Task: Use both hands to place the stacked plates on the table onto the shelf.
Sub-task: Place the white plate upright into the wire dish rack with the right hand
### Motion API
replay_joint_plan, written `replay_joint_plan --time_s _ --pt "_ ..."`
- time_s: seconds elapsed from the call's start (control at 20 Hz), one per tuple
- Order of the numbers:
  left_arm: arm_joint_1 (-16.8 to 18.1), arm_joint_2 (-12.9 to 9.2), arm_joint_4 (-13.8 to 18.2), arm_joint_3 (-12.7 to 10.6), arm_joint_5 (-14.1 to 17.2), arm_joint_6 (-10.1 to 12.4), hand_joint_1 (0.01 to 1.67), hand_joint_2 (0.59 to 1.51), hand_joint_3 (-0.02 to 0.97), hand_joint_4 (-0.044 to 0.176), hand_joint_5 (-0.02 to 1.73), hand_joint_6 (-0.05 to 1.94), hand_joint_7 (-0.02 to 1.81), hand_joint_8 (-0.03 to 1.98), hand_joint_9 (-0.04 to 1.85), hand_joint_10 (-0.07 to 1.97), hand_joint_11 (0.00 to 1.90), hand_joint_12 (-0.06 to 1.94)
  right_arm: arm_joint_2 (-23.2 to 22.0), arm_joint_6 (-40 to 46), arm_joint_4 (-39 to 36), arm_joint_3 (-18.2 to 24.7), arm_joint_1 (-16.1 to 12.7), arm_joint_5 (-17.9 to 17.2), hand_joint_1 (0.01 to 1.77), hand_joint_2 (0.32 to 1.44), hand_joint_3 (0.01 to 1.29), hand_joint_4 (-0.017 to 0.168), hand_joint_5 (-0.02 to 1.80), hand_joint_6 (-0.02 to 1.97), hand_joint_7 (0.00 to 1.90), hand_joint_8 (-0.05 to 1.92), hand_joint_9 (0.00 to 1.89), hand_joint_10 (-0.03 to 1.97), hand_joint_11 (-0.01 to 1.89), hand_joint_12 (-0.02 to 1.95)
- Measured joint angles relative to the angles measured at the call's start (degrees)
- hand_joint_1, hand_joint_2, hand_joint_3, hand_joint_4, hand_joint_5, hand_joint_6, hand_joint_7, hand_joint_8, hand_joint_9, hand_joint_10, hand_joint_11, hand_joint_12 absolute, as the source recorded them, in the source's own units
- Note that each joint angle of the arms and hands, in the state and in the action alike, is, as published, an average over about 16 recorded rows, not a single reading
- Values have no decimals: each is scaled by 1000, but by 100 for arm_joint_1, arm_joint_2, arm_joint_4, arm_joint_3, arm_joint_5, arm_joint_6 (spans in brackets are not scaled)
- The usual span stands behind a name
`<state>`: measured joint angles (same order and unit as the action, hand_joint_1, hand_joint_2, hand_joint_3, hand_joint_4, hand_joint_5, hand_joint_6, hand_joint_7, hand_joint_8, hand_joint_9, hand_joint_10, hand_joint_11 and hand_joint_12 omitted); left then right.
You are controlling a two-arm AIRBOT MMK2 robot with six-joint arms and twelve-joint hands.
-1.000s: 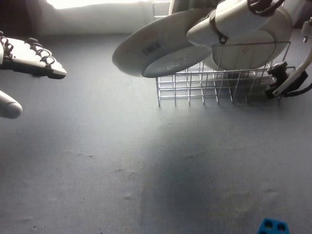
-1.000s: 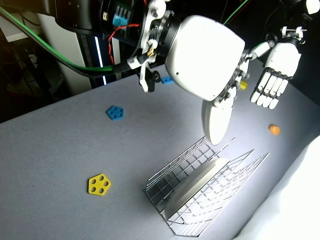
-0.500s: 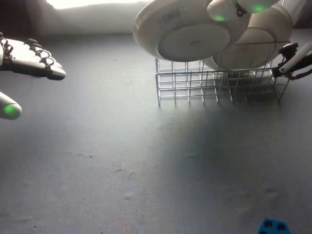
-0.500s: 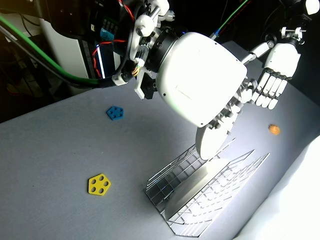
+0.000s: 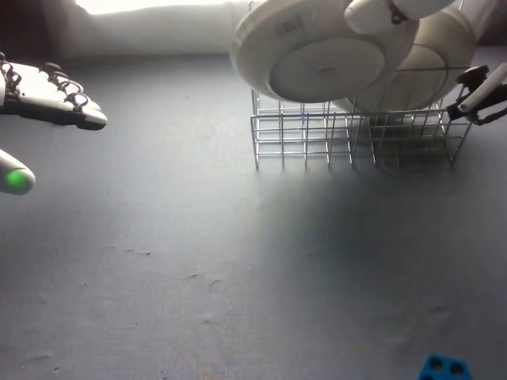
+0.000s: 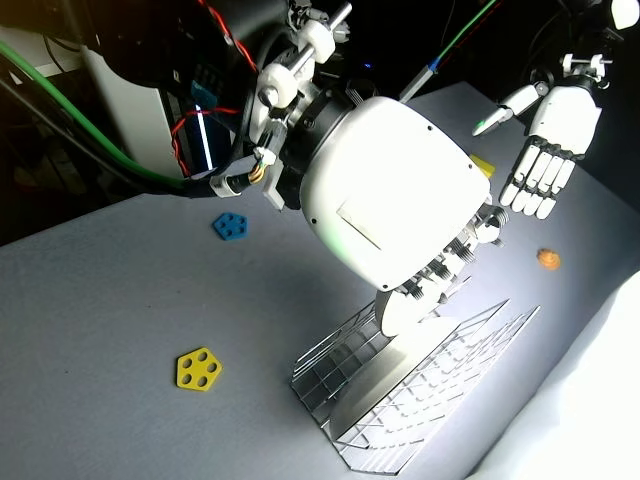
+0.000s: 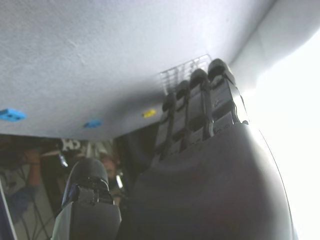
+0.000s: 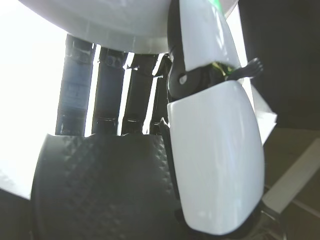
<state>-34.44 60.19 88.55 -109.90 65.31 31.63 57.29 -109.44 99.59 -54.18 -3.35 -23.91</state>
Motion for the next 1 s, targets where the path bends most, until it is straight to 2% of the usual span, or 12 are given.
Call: replay_joint_plan --time_s 0.4,1.0 --pt "0 0 0 7 -2 0 15 1141 18 -4 76 20 73 9 65 7 25 34 112 -30 156 -269 96 277 1405 997 14 -10 969 788 1083 768 994 1011 830 1092" --pt "0 -3 16 55 -5 0 15 1146 18 -4 73 20 73 8 57 7 23 23 361 -38 557 -808 358 194 1403 997 14 -10 962 788 1072 773 985 1030 816 1108"
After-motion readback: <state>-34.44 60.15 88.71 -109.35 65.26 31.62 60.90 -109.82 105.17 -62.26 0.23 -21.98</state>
